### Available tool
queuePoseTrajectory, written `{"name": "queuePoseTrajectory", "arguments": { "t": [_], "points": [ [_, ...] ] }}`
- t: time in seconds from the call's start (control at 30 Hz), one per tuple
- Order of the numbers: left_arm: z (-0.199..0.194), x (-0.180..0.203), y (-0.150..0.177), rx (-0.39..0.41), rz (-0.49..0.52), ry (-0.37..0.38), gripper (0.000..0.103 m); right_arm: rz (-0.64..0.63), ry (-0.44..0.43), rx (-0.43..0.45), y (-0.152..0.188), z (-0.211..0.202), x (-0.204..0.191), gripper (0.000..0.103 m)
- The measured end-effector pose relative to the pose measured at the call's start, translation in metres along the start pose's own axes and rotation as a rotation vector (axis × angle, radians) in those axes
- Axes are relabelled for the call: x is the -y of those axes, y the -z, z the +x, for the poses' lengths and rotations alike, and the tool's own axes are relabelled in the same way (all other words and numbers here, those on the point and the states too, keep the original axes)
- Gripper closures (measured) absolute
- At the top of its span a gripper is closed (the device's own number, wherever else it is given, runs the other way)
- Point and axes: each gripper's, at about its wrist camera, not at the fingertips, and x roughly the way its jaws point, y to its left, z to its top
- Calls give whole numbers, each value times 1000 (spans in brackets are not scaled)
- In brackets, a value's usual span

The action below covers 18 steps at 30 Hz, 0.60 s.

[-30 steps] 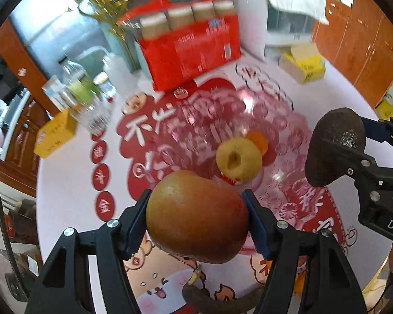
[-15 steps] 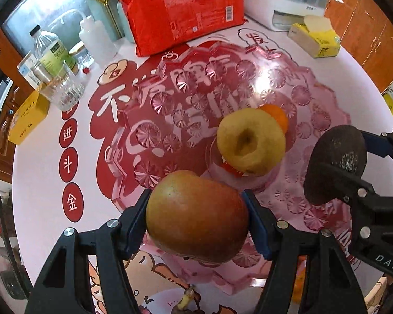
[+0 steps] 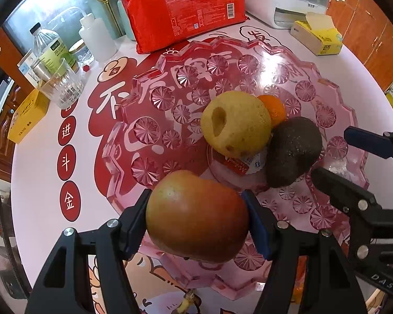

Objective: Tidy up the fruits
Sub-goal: 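Carry the apple and avocado over the pink bowl, then lower apple and avocado into the bowl and open both tools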

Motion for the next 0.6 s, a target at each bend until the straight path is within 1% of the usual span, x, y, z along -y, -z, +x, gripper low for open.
{"name": "queuePoseTrajectory", "arguments": {
  "t": [0.23,0.3,0.33,0.37,0.4,0.47,0.57,0.6],
  "points": [
    [-3,-1,2,-1,-20,18,36,27,-6,22,5,-10,2,42],
    [-7,1,3,12,-16,23,36,38,-9,29,6,-14,4,42],
    [-11,2,3,23,-12,31,32,46,-15,33,7,-16,5,42],
    [-14,4,3,33,-11,34,26,54,-20,35,8,-17,5,42],
    [-17,5,3,42,-10,20,24,63,-25,37,9,-19,6,42],
    [-22,6,2,54,-3,-3,16,83,-33,44,10,-21,8,42],
    [-24,4,3,53,-8,2,9,113,-47,44,13,-23,12,42],
    [-25,4,4,52,-11,7,8,117,-48,45,14,-23,13,42]
  ]
}}
